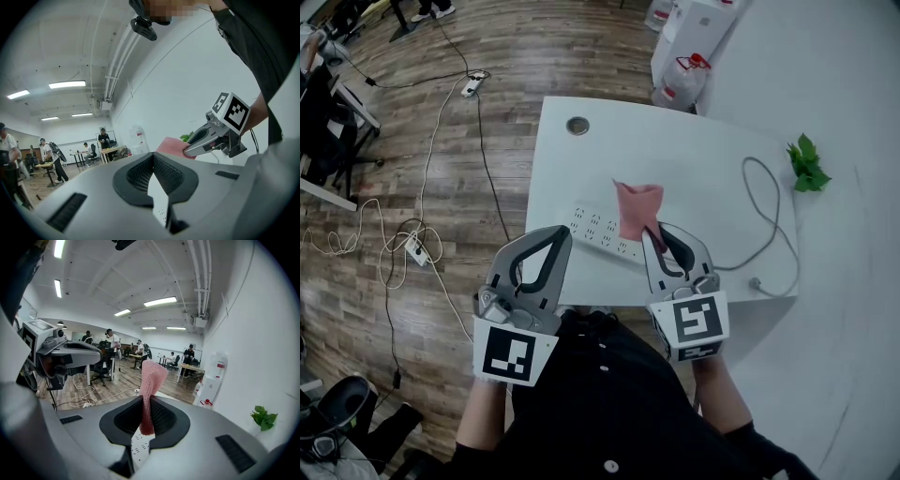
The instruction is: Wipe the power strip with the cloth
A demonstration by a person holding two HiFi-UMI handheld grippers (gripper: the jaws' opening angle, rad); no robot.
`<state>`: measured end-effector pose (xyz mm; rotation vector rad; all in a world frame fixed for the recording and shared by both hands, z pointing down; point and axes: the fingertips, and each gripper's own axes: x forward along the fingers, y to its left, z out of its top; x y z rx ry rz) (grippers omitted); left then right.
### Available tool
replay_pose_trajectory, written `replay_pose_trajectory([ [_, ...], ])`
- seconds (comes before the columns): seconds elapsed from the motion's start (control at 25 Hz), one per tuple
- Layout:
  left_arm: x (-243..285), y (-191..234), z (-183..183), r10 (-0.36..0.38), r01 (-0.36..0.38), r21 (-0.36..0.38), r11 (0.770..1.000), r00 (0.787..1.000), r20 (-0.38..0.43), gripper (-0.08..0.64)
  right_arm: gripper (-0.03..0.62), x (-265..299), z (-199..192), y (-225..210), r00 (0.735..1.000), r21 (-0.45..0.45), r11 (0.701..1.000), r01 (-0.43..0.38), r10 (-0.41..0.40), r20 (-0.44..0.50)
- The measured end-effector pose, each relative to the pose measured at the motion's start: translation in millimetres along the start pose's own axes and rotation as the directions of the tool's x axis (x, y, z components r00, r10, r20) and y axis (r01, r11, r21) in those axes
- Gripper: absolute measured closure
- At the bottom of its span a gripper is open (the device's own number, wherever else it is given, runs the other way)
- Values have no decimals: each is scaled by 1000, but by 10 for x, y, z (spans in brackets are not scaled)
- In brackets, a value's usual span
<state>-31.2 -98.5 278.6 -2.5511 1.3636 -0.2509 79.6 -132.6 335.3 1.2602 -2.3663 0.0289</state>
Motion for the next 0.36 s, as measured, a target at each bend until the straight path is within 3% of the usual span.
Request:
replay_pose_trajectory([
  [0.36, -17, -15, -3, -4, 4, -2, 1000, 1000, -1, 546, 531, -5, 18, 26, 1000, -1, 1000, -2, 2, 1],
])
